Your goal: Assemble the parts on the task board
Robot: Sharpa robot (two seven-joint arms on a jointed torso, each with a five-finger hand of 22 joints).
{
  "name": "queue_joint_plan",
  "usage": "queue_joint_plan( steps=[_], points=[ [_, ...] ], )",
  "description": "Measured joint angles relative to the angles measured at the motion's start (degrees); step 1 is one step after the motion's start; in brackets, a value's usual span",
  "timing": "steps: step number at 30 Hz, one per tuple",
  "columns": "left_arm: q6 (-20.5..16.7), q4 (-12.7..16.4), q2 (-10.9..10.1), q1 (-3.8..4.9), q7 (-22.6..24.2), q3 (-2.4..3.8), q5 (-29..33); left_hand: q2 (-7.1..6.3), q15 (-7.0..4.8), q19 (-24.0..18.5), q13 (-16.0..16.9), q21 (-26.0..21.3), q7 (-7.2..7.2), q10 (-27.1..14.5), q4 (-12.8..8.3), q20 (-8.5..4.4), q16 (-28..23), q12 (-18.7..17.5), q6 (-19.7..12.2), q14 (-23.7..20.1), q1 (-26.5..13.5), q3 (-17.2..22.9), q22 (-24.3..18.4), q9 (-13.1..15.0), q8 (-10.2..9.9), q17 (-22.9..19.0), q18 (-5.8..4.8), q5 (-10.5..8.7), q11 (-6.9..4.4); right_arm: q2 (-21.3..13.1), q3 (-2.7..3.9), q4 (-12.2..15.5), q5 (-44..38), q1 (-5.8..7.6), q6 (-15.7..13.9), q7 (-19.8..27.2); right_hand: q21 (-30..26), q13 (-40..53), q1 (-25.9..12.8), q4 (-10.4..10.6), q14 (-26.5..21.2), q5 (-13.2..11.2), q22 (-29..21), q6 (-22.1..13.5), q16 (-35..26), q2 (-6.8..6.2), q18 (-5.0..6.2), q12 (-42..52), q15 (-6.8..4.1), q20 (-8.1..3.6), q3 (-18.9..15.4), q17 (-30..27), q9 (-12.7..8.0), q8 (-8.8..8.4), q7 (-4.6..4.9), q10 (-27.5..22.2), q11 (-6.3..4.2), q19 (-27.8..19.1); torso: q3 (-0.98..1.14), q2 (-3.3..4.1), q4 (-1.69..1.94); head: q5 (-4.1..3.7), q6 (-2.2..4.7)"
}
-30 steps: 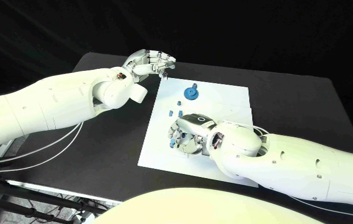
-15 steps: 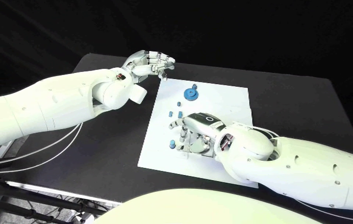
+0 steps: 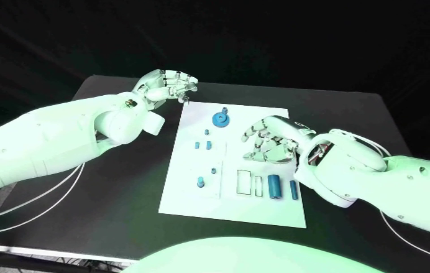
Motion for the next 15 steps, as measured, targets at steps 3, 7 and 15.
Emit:
queue_joint_plan(
  steps=[3, 7, 15],
  points=[
    [-0.01, 0.08, -0.15, 0.00, 0.00, -0.15, 0.03, 0.00, 0.00, 0.00, 0.00, 0.00, 0.00, 0.00, 0.00, 0.00, 0.00, 0.00, 0.00, 0.00, 0.00, 0.00, 0.00, 0.00, 0.00, 0.00, 0.00, 0.00, 0.00, -3.64, -0.11, 0.81, 4.11, 0.41, -0.15, 0.02, 3.19, 16.08, -2.62, -0.28, -0.19, 1.39, 0.00, 0.50, 1.32, 0.24, -0.93, 17.82, -0.26, 0.00, -0.45, 1.72, 1.03, 2.19, -0.53, -3.75, -0.47, -0.01, -0.01, -0.09, -0.13, -1.52, 0.07],
    [-0.01, 0.41, -0.24, -0.02, 0.00, -0.35, 0.42, 0.00, 0.00, 0.00, 0.00, 0.00, 0.00, 0.00, 0.00, 0.00, 0.00, 0.00, 0.00, 0.00, 0.00, 0.00, 0.00, 0.00, 0.00, 0.00, 0.00, 0.00, 0.00, -7.21, -0.29, 1.56, 8.19, 0.19, -0.47, -0.44, 6.18, 47.04, -3.57, -0.10, 0.01, 1.39, 0.00, 0.97, 3.08, 1.22, -0.93, 46.41, -0.45, -0.11, -0.63, 5.01, 1.91, 3.89, -0.73, 3.45, -0.76, 0.11, 0.00, -0.27, -0.37, -3.11, 0.08],
    [-0.03, 1.01, -0.27, -0.09, 0.11, -0.67, 2.00, 0.00, 0.00, 0.00, -0.06, 0.00, 0.00, 0.00, 0.00, 0.00, 0.00, 0.00, 0.00, 0.00, 0.00, 0.00, -0.06, 0.00, 0.00, 0.04, 0.00, 0.00, 0.00, -11.37, -0.72, 3.12, 11.21, -1.09, -0.64, -4.37, 10.65, 58.48, -7.87, 0.13, 0.01, 3.02, -0.01, 1.90, 5.55, 1.37, -1.80, 58.41, -0.45, -0.11, -3.90, 8.85, 2.92, 5.52, -1.49, 10.19, -1.21, 0.10, 0.07, -0.68, -0.77, -4.93, -0.10]
  ],
)
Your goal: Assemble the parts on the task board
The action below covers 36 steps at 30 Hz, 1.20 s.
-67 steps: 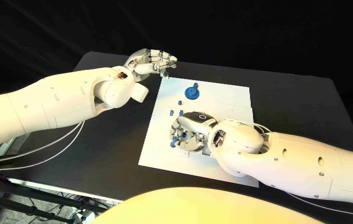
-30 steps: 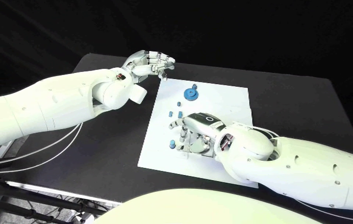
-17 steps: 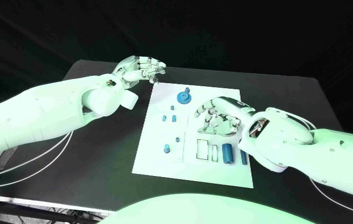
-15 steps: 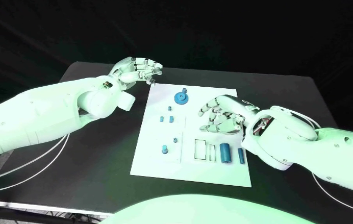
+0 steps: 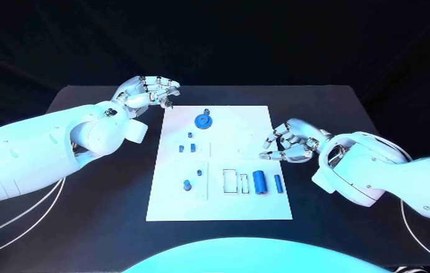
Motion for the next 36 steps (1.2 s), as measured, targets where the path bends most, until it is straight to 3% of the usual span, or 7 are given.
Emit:
queue_joint_plan(
  steps=[2, 5, 10, 12, 24, 31, 36],
  points=[
    [-0.01, 0.17, -0.02, 0.00, 0.04, -0.03, 0.26, 0.00, 0.00, 0.00, 0.00, 0.00, 0.00, 0.00, 0.17, 0.00, 0.00, 0.00, 0.00, 0.00, 0.00, -0.17, 0.00, 0.00, 0.00, 0.02, 0.00, 0.00, 0.00, -0.29, -0.08, 0.34, 0.15, -0.48, 0.02, -1.30, 1.07, 0.01, -0.77, 0.00, -0.19, 1.17, 0.02, 0.31, 0.28, 0.69, 0.00, 1.29, -0.19, 0.00, -0.57, 0.00, 0.15, 0.20, -0.09, 0.63, -0.10, 0.00, -0.02, -0.04, -0.02, -0.19, -0.04],
    [-0.02, 0.42, -0.02, -0.02, 0.10, -0.06, 0.61, 0.00, 0.00, 0.00, 0.00, 0.00, 0.00, 0.00, 0.16, 0.00, 0.00, 0.00, 0.00, 0.00, 0.00, -0.16, 0.00, -0.05, 0.00, 0.01, 0.00, 0.00, 0.00, -0.51, -0.22, 0.74, 0.23, -1.42, 0.05, -3.55, 1.70, 0.01, -1.57, 0.08, 0.01, 1.27, 0.05, 0.40, 0.44, 0.99, -0.62, 1.83, -0.41, -0.19, -1.61, 0.00, 0.26, 0.20, 0.00, 0.63, -0.10, 0.19, -0.11, -0.07, -0.03, -0.44, -0.16],
    [-0.03, 0.72, -0.05, -0.04, 0.16, -0.08, 1.01, 0.00, 0.00, 0.00, 0.00, 0.00, 0.00, 0.00, 0.16, 0.00, 0.00, 0.00, 0.00, 0.00, 0.00, -0.16, 0.00, -0.05, 0.00, 0.01, 0.00, 0.00, 0.00, -0.47, -0.35, 0.95, 0.37, -2.49, 0.14, -7.00, 1.98, 0.01, -2.41, 0.07, 0.01, 1.26, 0.04, 0.59, 0.51, 1.44, -0.62, 1.83, -0.41, -0.19, -2.54, 0.00, 0.42, 0.44, -0.19, 0.63, -0.09, 0.19, -0.13, -0.10, -0.02, -0.66, -0.41],
    [-0.03, 0.82, -0.11, -0.04, 0.17, -0.08, 1.10, 0.00, 0.00, 0.00, 0.00, 0.00, 0.00, 0.00, 0.16, 0.00, 0.00, 0.00, 0.00, 0.00, 0.00, -0.16, 0.00, -0.05, 0.00, 0.01, 0.00, 0.00, 0.00, -0.38, -0.39, 1.05, 0.44, -2.75, 0.21, -7.95, 2.07, 0.01, -2.72, 0.09, 0.00, 1.26, 0.04, 0.59, 0.51, 1.13, -0.62, 1.83, -0.41, -0.34, -3.06, 0.00, 0.50, 0.48, -0.19, 0.62, -0.09, 0.03, -0.12, -0.10, 0.00, -0.68, -0.48],
    [0.00, 0.89, -0.27, -0.04, 0.20, -0.09, 1.39, 0.00, 0.00, 0.00, 0.01, 0.00, 0.00, 0.00, 0.15, 0.00, 0.00, 0.00, 0.00, 0.00, 0.00, -0.16, 0.00, -0.04, 0.21, 0.00, 0.00, 0.00, 0.00, 1.46, -0.46, 0.74, 0.77, -4.02, 2.01, -11.66, 2.36, 0.00, -4.38, 0.16, 0.00, 0.01, 0.03, 1.08, 0.72, 2.20, -0.62, 1.25, -0.41, -0.40, -5.94, -0.01, 1.02, 1.53, -0.63, 0.83, -0.30, -0.04, -0.01, -0.06, -0.04, -0.68, -0.83],
    [0.00, 0.86, -0.34, -0.05, 0.19, -0.09, 1.39, 0.00, 0.00, 0.00, 0.00, 0.00, 0.00, 0.00, 0.32, 0.00, 0.00, 0.00, 0.01, 0.00, 0.00, -0.32, -0.06, -0.04, 0.21, 0.00, 0.00, 0.00, 0.00, 2.99, -0.51, 0.15, 1.06, -4.93, 3.00, -12.52, 2.36, -0.01, -4.92, 0.22, -0.21, -0.21, 0.03, 1.53, 0.72, 2.27, -0.62, 1.02, -0.61, -0.40, -6.50, -0.02, 1.26, 1.98, -0.72, 0.63, -0.50, -0.04, 0.04, -0.03, -0.04, -0.58, -0.68],
    [0.05, 0.85, -0.39, -0.05, 0.11, -0.09, 1.37, 0.00, 0.00, 0.00, -0.04, 0.00, 0.00, 0.00, 0.32, 0.00, 0.00, 0.00, 0.01, 0.00, 0.00, -0.32, -0.05, -0.04, 0.21, 0.00, 0.00, 0.00, 0.00, 3.74, -0.51, -0.92, 1.03, -5.18, 3.82, -13.31, 2.36, -0.01, -5.75, 0.22, 0.00, -0.65, 0.02, 1.87, 0.72, 3.11, -0.61, 0.49, -0.82, -0.61, -7.45, -0.02, 1.54, 2.44, -1.05, 0.42, -0.70, 0.17, 0.03, -0.03, -0.03, -0.54, -0.69]
  ],
)
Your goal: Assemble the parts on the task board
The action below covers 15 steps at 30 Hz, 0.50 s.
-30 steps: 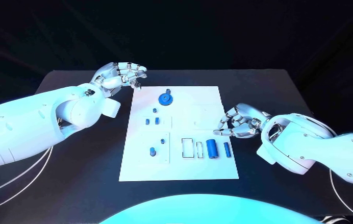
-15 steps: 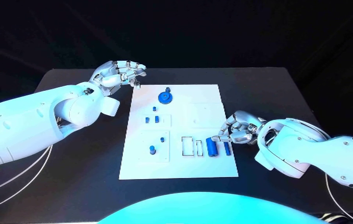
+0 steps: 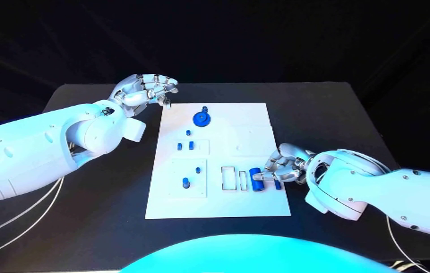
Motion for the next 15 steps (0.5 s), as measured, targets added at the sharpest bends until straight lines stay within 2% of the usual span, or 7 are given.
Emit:
queue_joint_plan(
  steps=[6, 9, 14, 15],
  points=[
    [0.22, 0.05, -0.02, 0.00, -0.09, 0.00, 0.00, 0.00, 0.00, 0.00, 0.00, -0.20, 0.00, 0.00, 0.00, 0.00, 0.00, 0.00, 0.00, 0.00, 0.00, 0.00, 0.00, 0.00, 0.00, 0.00, 0.00, 0.00, 0.00, 0.96, 0.13, -0.97, -0.27, -0.13, 1.16, -1.08, 0.00, 0.00, -0.53, -0.09, 0.00, -0.76, 0.00, 0.24, 0.00, 0.07, 0.00, 0.00, 0.00, 0.00, -0.71, 0.00, 0.36, 0.45, -0.24, -0.01, -0.01, 0.00, -0.03, -0.01, 0.00, 0.04, -0.13],
    [0.39, 0.07, -0.02, 0.00, -0.12, 0.00, 0.00, 0.00, 0.00, 0.00, -0.05, -0.20, 0.01, 0.00, 0.16, 0.00, 0.00, 0.00, -0.41, 0.00, 0.00, -0.16, -0.06, -0.06, 0.00, -0.01, 0.00, 0.00, 0.00, 1.51, 0.34, -1.43, -0.91, -0.26, 1.85, -1.66, 0.00, -0.01, -0.68, -0.04, 0.00, -1.87, -0.01, 0.43, 0.00, 0.23, 0.00, 0.00, 0.00, -0.21, -1.45, -0.01, 0.67, 1.00, -0.40, 0.21, -0.23, -0.21, -0.03, -0.01, 0.00, 0.04, -0.13],
    [0.66, 0.12, -0.11, 0.00, -0.18, -0.01, 0.00, 0.00, 0.00, 0.00, -0.05, -0.20, 0.01, 0.00, 0.16, 0.00, 0.00, 0.00, -0.41, 0.00, 0.00, -0.16, -0.06, -0.06, 0.00, -0.01, 0.00, 0.00, 0.00, 2.57, 0.73, -2.01, -2.35, -0.66, 2.89, -2.28, 0.24, -0.01, -0.74, -0.07, -0.21, -2.10, -0.01, 1.00, 0.00, 0.28, 0.06, 0.00, -0.21, -0.20, -1.49, -0.01, 0.82, 1.56, -0.37, 0.31, -0.32, -0.21, -0.03, -0.02, 0.03, 0.04, -0.13],
    [0.70, 0.12, -0.15, 0.00, -0.19, -0.01, 0.00, 0.00, 0.00, 0.00, -0.05, -0.20, 0.01, 0.00, 0.16, 0.00, 0.00, 0.00, -0.41, 0.00, 0.00, -0.16, -0.06, -0.06, 0.00, -0.01, 0.00, 0.00, 0.00, 2.76, 0.77, -2.05, -2.59, -0.74, 3.05, -2.32, 0.24, -0.01, -0.74, -0.07, -0.21, -2.10, -0.01, 0.99, 0.00, 0.28, 0.06, 0.00, -0.21, -0.20, -1.49, -0.01, 2.68, 1.56, -0.36, 0.31, -0.33, -0.21, -0.03, -0.02, 0.03, 0.05, -0.15]
  ],
)
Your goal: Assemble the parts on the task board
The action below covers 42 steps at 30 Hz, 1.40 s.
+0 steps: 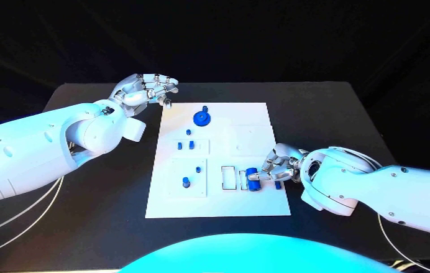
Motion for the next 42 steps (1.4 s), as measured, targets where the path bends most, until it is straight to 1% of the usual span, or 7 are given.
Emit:
queue_joint_plan(
  steps=[4, 6, 16, 25, 30, 34, 42],
  points=[
    [0.14, 0.00, -0.06, 0.00, -0.03, 0.00, 0.00, 0.00, 0.00, 0.00, 0.00, 0.00, 0.00, 0.00, 0.00, 0.00, 0.00, 0.00, 0.00, 0.00, 0.00, 0.00, 0.00, 0.00, 0.00, 0.00, 0.00, 0.00, 0.00, 0.66, 0.06, -0.23, -0.93, -0.41, 0.52, -0.18, 0.00, 0.00, 0.66, -0.15, 0.21, -0.23, 0.00, -0.24, 0.00, 0.27, 0.01, 0.00, -0.21, 0.00, -0.16, 0.00, 11.89, -0.08, 0.19, 0.00, 0.00, 0.00, -0.01, 0.00, 0.00, 0.05, -0.10],
    [0.20, 0.00, -0.07, 0.00, -0.05, 0.00, 0.00, 0.00, 0.00, 0.00, 0.00, 0.00, 0.00, 0.00, 0.00, 0.00, 0.00, 0.00, 0.00, 0.00, 0.00, 0.00, 0.00, 0.00, 0.00, 0.00, 0.00, 0.00, 0.00, 0.86, 0.06, -0.19, -1.30, -0.57, 0.67, -0.20, 0.00, 0.00, 1.99, -0.16, 0.21, 0.23, 0.00, -0.32, 0.00, 0.13, 0.01, 0.12, -0.21, -0.20, -0.19, 0.00, 14.56, -0.09, 0.28, 0.00, 0.00, 0.20, -0.04, -0.01, 0.00, 0.05, -0.12],
    [0.33, -0.01, -0.16, 0.00, -0.09, 0.00, 0.00, 0.00, 0.00, 0.00, 0.01, 0.00, 0.00, -0.20, 0.00, 0.00, 0.00, 0.00, 0.00, 0.00, 0.00, 0.00, -0.04, 0.01, 0.00, -0.01, 0.00, 0.00, 0.20, 0.95, 0.05, 0.86, -2.02, -0.80, 0.77, -0.34, 0.43, -0.01, 5.86, -0.24, 0.21, 7.67, -0.01, -0.60, 0.00, 0.51, 0.01, 1.20, -0.20, -0.40, -0.87, -0.01, 14.78, 0.66, 0.13, 0.10, -0.08, 0.00, -0.04, -0.01, -0.01, 0.06, -0.21],
    [0.37, -0.08, -0.17, 0.00, -0.10, 0.00, -0.01, 0.00, 0.00, 0.00, 0.01, 0.00, 0.00, -0.20, 0.00, 0.00, 0.00, 0.00, 0.00, 0.00, 0.00, 0.00, -0.04, 0.01, 0.00, -0.01, 0.00, 0.00, 0.20, 0.78, 0.00, 1.30, -2.88, -0.92, 0.49, -0.54, 0.43, -0.01, 6.75, -0.22, 0.21, 9.25, -0.01, -0.68, 0.00, 0.53, 0.02, 1.42, -0.20, -0.40, -0.88, -0.01, 14.68, 0.65, 0.21, 0.21, -0.19, 0.00, -0.03, -0.01, -0.05, 0.15, -0.04],
    [0.38, -0.16, -0.17, 0.00, -0.12, 0.00, -0.04, 0.00, 0.00, 0.00, 0.01, 0.00, 0.00, -0.20, 0.00, 0.00, 0.00, 0.00, 0.00, 0.00, 0.00, 0.00, -0.04, 0.01, 0.00, -0.01, -0.01, 0.00, 0.20, 0.30, -0.06, 1.87, -2.39, -0.87, -0.01, -0.54, 0.43, -0.02, 7.99, -0.23, 0.11, 13.25, 0.02, -0.37, 0.00, 0.39, 0.02, 1.81, -0.50, -0.40, -1.02, -0.02, 9.62, 0.63, -0.11, 0.21, -0.19, 0.00, -0.03, -0.02, -0.07, 0.02, 0.09],
    [0.39, -0.27, -0.11, 0.00, -0.13, -0.01, -0.05, 0.00, 0.00, 0.00, -0.05, 0.00, 0.00, -0.20, 0.00, 0.00, 0.00, 0.00, 0.00, 0.00, 0.00, 0.00, -0.04, 0.01, 0.00, -0.01, -0.01, 0.00, 0.20, -0.35, -0.33, 2.73, -0.74, -0.15, -0.13, -0.75, 0.69, -0.02, 8.67, -0.12, 0.22, 16.69, 0.03, -0.28, 0.00, 0.94, 0.03, 2.24, -0.61, -0.61, -0.69, -0.02, -2.00, 0.52, -0.18, 0.14, -0.26, 0.20, -0.04, -0.05, -0.08, -0.13, 0.17],
    [0.39, -0.35, -0.05, 0.00, -0.13, -0.01, -0.08, 0.00, 0.00, 0.00, -0.05, 0.00, 0.00, -0.20, -0.01, 0.00, 0.00, 0.00, 0.00, 0.00, 0.00, 0.01, -0.10, 0.01, 0.00, -0.01, 0.00, 0.00, 0.20, -0.98, -0.60, 4.49, 4.42, 2.17, -0.40, -1.51, 0.68, -0.02, 9.02, -0.16, 0.21, 18.47, 0.03, -0.40, 0.23, 1.29, 0.03, 2.24, -0.61, -0.60, 0.03, 0.01, -3.30, 0.53, -0.47, 0.09, -0.71, 0.20, -0.12, -0.08, -0.02, -0.30, 0.46]
  ],
)
